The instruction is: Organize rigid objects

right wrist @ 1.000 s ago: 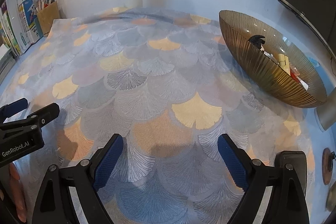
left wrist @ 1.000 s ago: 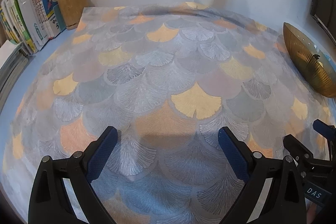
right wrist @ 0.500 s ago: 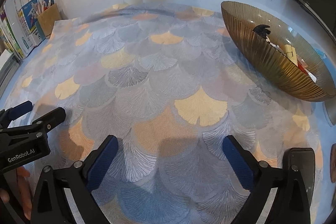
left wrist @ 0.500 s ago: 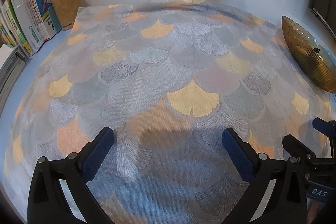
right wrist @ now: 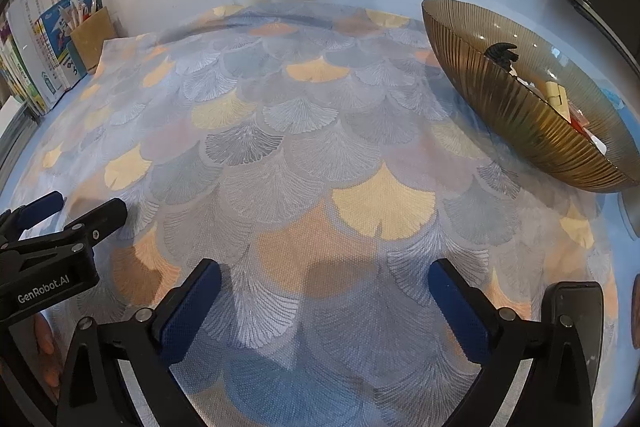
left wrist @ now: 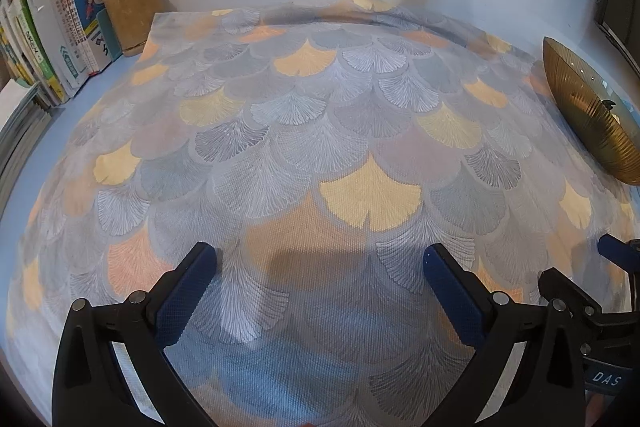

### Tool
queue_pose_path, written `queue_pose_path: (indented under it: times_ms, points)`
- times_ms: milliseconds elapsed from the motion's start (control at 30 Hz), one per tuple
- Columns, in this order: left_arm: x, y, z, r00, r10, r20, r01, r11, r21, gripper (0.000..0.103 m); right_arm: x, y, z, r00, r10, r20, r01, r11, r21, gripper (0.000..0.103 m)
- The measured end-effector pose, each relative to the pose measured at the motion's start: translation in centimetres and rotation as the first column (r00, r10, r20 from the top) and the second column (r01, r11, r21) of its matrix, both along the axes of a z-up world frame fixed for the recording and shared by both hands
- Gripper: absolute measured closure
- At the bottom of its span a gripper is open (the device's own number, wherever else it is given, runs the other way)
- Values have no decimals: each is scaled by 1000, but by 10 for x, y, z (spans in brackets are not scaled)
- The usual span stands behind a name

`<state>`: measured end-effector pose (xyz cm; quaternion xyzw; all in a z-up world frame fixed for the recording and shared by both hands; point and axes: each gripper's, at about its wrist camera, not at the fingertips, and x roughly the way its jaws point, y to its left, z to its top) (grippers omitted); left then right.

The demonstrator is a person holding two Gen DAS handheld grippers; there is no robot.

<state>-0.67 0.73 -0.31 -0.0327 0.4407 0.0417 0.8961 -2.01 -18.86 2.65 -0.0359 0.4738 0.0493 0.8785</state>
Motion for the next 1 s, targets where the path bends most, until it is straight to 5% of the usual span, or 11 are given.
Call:
queue_pose_path:
  times_ms: [267, 1000]
  points:
    - [2, 3, 0, 1000, -27, -5, 27, 1000, 1, 0, -8, 6, 9, 997, 21, 68, -20, 1000, -13, 0]
    - [1, 6, 1, 999, -52, -8, 52, 999, -4, 0, -3, 8, 0, 998, 64, -1, -64, 998, 2, 0]
